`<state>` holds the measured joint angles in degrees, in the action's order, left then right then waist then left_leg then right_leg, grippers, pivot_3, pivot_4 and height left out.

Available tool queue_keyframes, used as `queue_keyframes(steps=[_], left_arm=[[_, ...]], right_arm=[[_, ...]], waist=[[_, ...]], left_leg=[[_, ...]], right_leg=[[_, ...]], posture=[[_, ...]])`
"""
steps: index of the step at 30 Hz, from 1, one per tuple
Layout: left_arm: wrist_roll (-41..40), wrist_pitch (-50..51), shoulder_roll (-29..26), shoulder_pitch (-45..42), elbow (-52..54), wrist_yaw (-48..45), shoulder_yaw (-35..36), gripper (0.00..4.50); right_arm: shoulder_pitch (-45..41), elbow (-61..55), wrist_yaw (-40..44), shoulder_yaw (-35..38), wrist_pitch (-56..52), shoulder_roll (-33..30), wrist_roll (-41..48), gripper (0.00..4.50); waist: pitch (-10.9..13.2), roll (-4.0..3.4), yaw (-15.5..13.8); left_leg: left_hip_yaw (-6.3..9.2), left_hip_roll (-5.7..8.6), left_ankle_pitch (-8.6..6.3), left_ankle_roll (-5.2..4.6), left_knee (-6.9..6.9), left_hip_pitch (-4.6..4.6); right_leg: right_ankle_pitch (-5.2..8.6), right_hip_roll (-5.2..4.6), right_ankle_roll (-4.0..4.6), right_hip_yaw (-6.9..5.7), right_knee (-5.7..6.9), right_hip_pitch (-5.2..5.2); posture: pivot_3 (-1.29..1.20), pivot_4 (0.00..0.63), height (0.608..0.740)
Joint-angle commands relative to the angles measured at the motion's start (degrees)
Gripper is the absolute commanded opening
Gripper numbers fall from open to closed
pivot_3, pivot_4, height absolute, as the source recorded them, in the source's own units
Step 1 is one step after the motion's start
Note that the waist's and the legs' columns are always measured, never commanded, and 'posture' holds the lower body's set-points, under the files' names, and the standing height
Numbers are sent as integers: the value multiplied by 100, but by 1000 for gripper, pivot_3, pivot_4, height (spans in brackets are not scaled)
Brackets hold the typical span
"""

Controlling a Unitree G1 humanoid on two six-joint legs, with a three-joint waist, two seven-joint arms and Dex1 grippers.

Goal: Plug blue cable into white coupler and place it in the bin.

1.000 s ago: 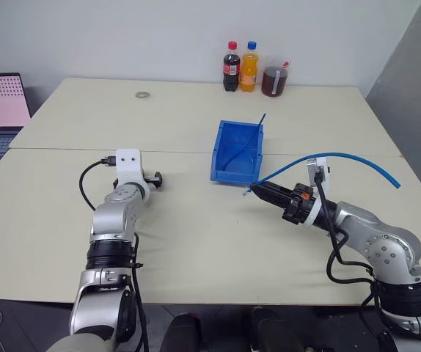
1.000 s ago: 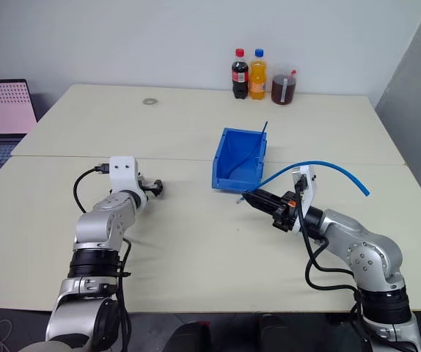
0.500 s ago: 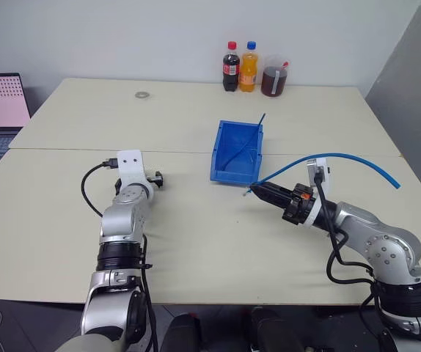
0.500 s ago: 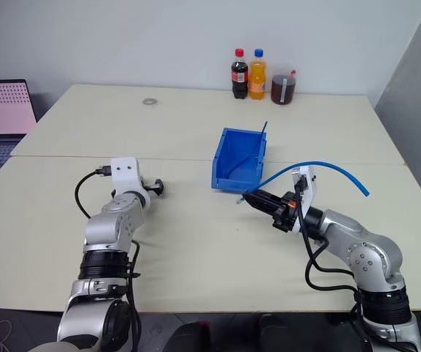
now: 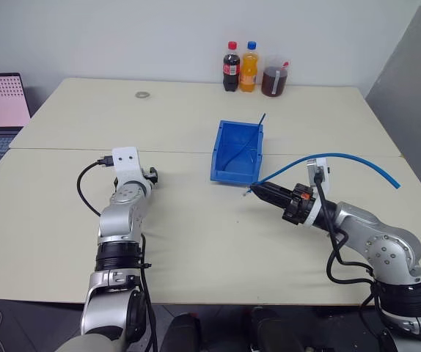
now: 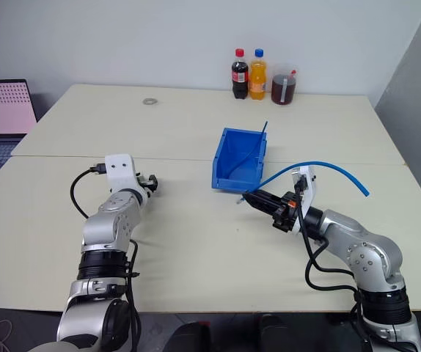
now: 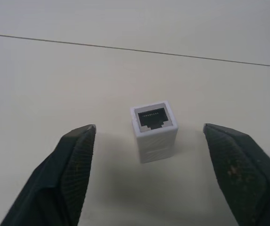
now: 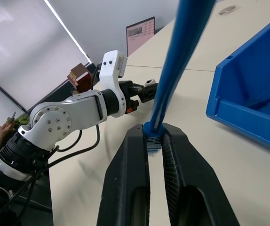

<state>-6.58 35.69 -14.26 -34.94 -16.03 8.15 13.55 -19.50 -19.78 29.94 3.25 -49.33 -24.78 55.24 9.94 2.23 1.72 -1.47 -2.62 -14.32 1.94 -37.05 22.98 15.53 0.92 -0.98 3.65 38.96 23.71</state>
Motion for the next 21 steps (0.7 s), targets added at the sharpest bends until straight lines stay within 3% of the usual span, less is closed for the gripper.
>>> queue_keyframes(steps=[1, 10, 16, 21], left_arm=[[57, -161, -37, -141, 55, 22, 35, 2840], [74, -312, -33, -175, -168, 21, 38, 858], [49, -387, -78, -109, -187, -45, 60, 780], [-203, -569, -424, 339, 320, -1059, -34, 780]], right_arm=[[-1, -233, 7, 128, 35, -1, 68, 113], [43, -280, -31, 142, 48, 6, 72, 113], [76, -317, -57, 144, 54, 9, 68, 113], [154, -424, -45, 131, 59, -55, 36, 112]], waist=[[0, 0, 0], [0, 0, 0], [0, 0, 0], [0, 0, 21]], left_leg=[[0, 0, 0, 0, 0, 0], [0, 1, 0, 0, 0, 0], [0, 0, 0, 0, 0, 0], [-2, 0, 0, 1, 1, -1]], right_leg=[[0, 0, 0, 0, 0, 0], [-1, 0, 1, 0, 0, 0], [-2, 0, 1, 0, 0, 0], [-5, 1, 6, 1, 1, 0]], posture=[[0, 150, 740], [0, 150, 740], [0, 150, 740], [0, 150, 740]])
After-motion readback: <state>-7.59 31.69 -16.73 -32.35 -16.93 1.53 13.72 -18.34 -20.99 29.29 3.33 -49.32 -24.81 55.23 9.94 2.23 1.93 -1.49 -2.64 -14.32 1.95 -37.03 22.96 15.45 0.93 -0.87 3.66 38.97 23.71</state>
